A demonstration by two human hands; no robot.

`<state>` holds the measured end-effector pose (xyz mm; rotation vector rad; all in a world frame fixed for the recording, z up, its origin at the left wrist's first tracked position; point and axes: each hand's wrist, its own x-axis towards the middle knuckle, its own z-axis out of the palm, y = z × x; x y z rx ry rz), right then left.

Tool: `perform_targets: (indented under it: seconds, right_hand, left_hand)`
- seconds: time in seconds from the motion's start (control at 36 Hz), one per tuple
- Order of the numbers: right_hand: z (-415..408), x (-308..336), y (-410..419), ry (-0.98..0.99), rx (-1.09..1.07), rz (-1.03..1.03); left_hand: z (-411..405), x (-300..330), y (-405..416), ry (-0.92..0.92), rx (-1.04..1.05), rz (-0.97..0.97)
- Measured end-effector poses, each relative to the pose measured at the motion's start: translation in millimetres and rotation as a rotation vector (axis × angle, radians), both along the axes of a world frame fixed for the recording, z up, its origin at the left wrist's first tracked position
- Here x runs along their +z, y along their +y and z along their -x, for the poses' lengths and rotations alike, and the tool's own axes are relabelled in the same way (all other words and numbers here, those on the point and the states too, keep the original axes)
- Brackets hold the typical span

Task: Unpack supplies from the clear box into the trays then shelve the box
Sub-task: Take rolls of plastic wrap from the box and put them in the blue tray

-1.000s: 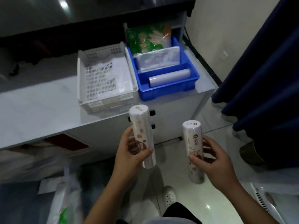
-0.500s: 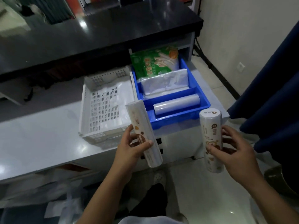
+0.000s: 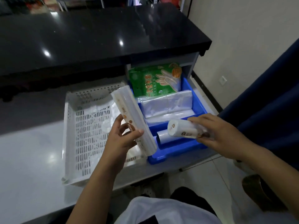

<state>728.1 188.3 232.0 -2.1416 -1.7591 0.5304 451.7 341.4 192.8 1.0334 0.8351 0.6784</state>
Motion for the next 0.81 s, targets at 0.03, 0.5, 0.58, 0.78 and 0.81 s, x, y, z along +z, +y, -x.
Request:
perform_targets:
  seconds: [0.03,0.5,0.58,0.78,0.81]
  right_hand:
    - [-4,-1,7,-0.014,0.031,0.057]
    - [-11,-11,93,-0.258,0.551,0.742]
    - [-12,-9,102,-0.182,0.54,0.841]
    - [-16,-9,108,-0.156,0.557,0.86]
    - [-16,-9,107,-0.17,0.571,0.842]
  left_hand:
    - [0,-1,3,-0.004,-0.007,0.002]
    - [24,4,-7,-0.052,0.122,-0.016]
    - [18,3,-12,-0.067,0.16,0.012]
    - [8,5,-17,-0.058,0.226,0.037]
    - [7,6,-17,-0.054,0.233,0.039]
